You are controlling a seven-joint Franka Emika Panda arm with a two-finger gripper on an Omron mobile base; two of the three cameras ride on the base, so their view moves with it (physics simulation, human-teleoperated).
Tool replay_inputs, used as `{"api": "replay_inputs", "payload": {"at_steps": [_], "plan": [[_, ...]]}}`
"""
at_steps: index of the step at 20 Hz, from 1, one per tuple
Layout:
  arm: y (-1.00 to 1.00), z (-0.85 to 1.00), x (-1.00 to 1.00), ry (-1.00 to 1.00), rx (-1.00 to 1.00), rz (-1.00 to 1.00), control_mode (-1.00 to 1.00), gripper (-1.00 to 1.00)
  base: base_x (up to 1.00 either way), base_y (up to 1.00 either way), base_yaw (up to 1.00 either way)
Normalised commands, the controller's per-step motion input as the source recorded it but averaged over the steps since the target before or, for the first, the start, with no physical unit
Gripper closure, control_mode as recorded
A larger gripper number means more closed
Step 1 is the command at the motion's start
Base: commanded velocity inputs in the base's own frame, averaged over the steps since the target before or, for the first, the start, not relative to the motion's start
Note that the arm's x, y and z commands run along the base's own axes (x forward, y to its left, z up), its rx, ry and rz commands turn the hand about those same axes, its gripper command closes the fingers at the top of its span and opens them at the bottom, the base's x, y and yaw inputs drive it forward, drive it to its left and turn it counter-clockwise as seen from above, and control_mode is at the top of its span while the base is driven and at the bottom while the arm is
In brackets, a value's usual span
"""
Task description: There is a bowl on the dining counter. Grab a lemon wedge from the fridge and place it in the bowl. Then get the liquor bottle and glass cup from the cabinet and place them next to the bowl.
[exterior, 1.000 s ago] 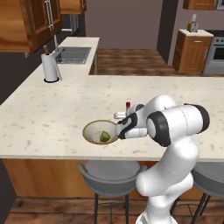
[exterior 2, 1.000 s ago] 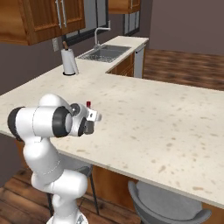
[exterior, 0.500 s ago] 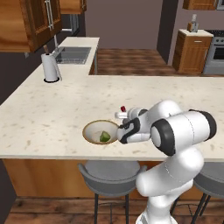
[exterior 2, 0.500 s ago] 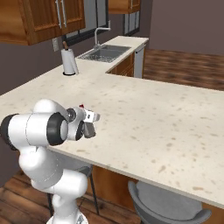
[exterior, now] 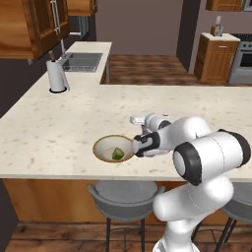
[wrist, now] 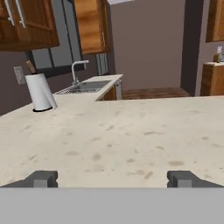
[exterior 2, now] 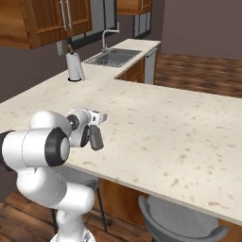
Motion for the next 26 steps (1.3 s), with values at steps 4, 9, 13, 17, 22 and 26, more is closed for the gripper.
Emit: {"api": "replay_inputs", "payload": {"at_steps": [4,9,13,17,22,26], "plan": [[0.00,0.71,-0.15,-0.15,0.00,0.00,-1.00,-1.00,0.00,0.00,0.00],[-0.01,0.80,-0.29,-0.16,0.00,0.00,-1.00,-1.00,0.00,0.00,0.00],[-0.05,0.94,-0.46,-0.18,0.01,0.00,-1.00,-1.00,0.00,0.00,0.00],[-0.01,1.00,-0.65,-0.17,0.04,0.00,-1.00,-1.00,0.00,0.00,0.00],[0.00,1.00,-0.89,-0.07,0.10,0.00,-1.00,-1.00,0.00,0.00,0.00],[0.00,1.00,-0.98,0.01,0.12,0.00,-1.00,-1.00,0.00,0.00,0.00]]}}
